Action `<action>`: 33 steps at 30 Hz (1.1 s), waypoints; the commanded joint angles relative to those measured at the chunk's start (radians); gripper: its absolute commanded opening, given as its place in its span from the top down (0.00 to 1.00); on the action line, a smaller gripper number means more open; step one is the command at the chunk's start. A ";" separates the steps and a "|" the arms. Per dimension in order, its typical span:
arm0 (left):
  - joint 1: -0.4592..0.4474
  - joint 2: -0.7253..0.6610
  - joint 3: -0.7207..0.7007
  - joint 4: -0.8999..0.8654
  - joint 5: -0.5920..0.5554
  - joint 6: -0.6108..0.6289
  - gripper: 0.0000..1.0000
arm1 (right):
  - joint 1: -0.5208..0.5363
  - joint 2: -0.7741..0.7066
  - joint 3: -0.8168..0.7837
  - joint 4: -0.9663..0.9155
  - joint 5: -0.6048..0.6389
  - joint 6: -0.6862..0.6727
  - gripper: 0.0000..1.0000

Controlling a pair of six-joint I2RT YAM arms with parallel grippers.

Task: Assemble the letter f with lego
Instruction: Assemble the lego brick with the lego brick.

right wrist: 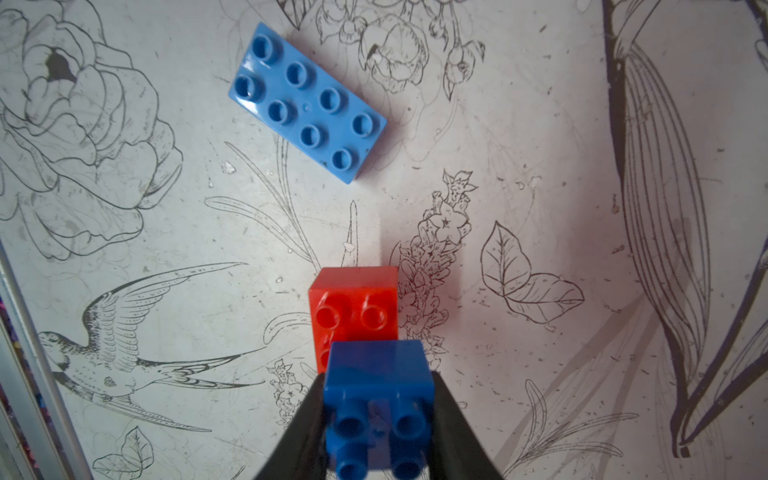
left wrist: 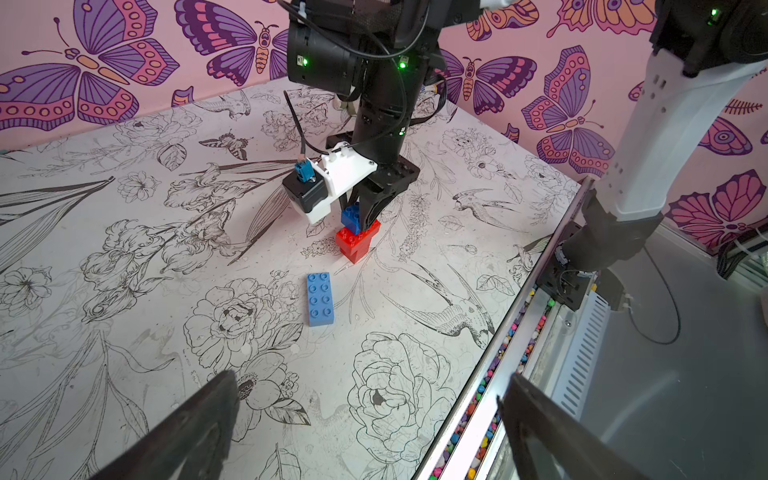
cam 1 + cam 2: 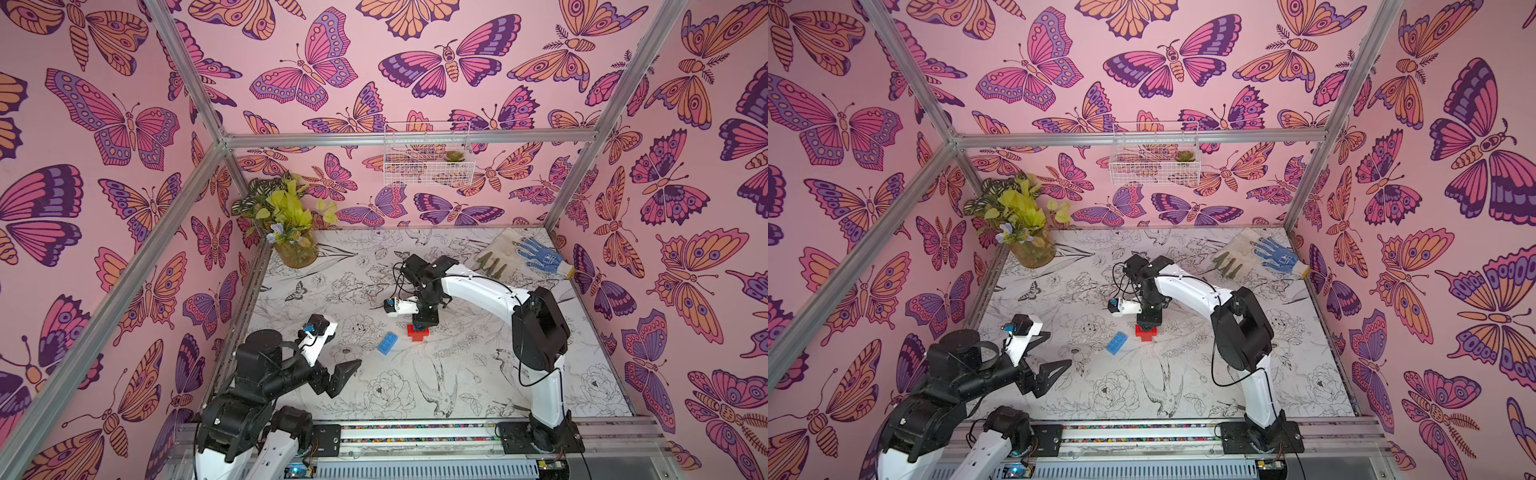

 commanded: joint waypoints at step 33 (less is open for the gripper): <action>-0.006 -0.004 0.016 -0.025 0.004 0.011 0.00 | 0.016 0.066 -0.075 -0.009 0.104 -0.011 0.75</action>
